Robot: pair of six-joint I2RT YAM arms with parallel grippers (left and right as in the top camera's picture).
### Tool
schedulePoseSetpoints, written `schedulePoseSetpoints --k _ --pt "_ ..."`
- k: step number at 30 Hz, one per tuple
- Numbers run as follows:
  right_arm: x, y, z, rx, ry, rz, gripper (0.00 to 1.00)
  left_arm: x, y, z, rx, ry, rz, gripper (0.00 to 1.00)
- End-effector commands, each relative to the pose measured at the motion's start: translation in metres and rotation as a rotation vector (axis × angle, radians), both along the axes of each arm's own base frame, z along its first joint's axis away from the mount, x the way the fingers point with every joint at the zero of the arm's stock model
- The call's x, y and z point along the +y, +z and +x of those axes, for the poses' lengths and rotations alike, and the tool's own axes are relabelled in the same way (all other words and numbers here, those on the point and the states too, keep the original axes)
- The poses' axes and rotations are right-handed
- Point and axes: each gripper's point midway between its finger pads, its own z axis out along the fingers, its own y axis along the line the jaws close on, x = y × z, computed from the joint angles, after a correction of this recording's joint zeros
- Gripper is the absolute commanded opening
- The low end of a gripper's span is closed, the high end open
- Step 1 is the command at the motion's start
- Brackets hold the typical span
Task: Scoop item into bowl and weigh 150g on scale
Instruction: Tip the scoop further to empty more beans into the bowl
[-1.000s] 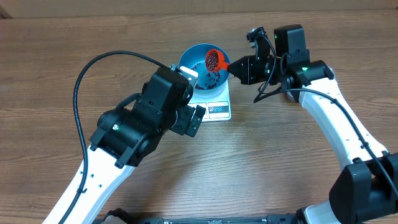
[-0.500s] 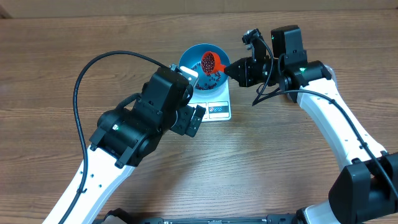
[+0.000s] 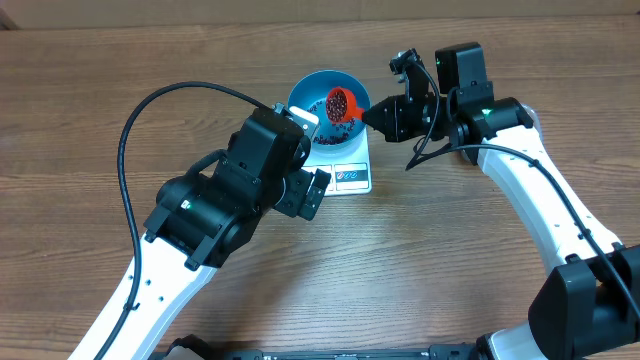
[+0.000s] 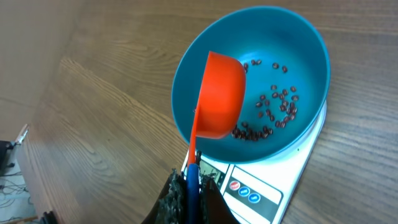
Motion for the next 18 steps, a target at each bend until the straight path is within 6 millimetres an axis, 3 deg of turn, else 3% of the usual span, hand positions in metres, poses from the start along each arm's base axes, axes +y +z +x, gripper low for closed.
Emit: schedulePoseSetpoints --k 1,13,18 --pt "0.0029 0.0216 0.0015 -0.054 0.011 0.011 0.04 -0.0002 0.0006 0.0018 -0.002 -0.01 0.002 1.0" --pt "0.0031 0.0226 0.0022 -0.052 0.005 0.016 0.04 -0.0002 0.0006 0.0018 -0.002 -0.01 0.002 1.0" --pt "0.0065 0.0213 0.0016 -0.145 0.081 -0.048 0.04 -0.0002 0.0006 0.0018 -0.002 -0.01 0.002 1.0"
